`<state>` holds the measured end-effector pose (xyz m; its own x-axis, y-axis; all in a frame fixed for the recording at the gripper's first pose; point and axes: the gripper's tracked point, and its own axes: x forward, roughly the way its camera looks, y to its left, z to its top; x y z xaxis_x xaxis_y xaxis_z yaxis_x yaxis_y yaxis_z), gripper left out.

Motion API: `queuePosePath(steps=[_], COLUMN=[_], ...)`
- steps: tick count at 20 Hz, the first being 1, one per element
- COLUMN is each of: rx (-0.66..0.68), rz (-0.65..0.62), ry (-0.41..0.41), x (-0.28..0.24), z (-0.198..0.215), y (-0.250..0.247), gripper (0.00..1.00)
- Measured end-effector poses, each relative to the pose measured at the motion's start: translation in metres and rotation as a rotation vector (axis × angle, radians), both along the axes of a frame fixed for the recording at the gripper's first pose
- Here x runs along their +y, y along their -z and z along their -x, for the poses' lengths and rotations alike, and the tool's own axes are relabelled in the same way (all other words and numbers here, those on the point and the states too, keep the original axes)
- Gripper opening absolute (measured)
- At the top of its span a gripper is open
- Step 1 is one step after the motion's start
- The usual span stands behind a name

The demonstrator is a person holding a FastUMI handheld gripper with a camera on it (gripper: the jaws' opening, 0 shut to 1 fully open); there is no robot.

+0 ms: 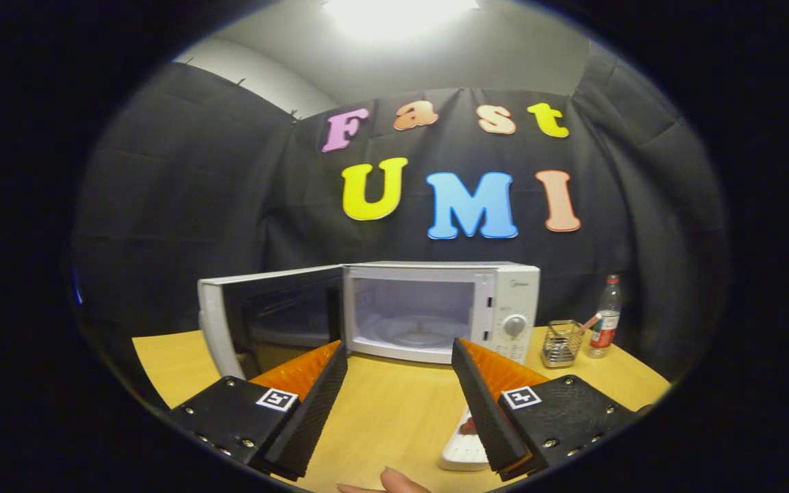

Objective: Open the microwave, put the food inside, and close the microwave door.

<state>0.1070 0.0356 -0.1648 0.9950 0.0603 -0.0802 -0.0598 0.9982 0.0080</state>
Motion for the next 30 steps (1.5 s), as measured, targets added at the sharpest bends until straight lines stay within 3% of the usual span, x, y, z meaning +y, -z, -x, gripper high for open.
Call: queuePosePath(steps=[4,8,10,15,17,18,20,21,22,24,25,30], rx=[0.064,0.193,0.234,0.345,0.334,0.330,0.337,0.334,0.341,0.335,0.330,0.315], rz=[-0.026,-0.183,-0.218,-0.412,-0.474,-0.513,-0.578,-0.627,-0.661,-0.712,-0.727,-0.755], ry=[0.155,0.262,0.271,0.184,0.212,0.207,0.168,0.143,0.145,0.122,0.109,0.065], x=[-0.083,-0.134,-0.141,-0.129,-0.135,-0.135,-0.128,-0.125,-0.126,-0.125,-0.121,-0.109], z=[-0.018,-0.028,-0.033,-0.051,-0.055,-0.055,-0.053,-0.059,-0.057,-0.057,-0.056,-0.053], y=[0.026,0.077,0.095,0.129,0.131,0.130,0.122,0.128,0.127,0.122,0.118,0.092], gripper=[0.94,0.94,0.94,0.94,0.73,0.42,0.27,0.27,0.20,0.19,0.12,0.11])
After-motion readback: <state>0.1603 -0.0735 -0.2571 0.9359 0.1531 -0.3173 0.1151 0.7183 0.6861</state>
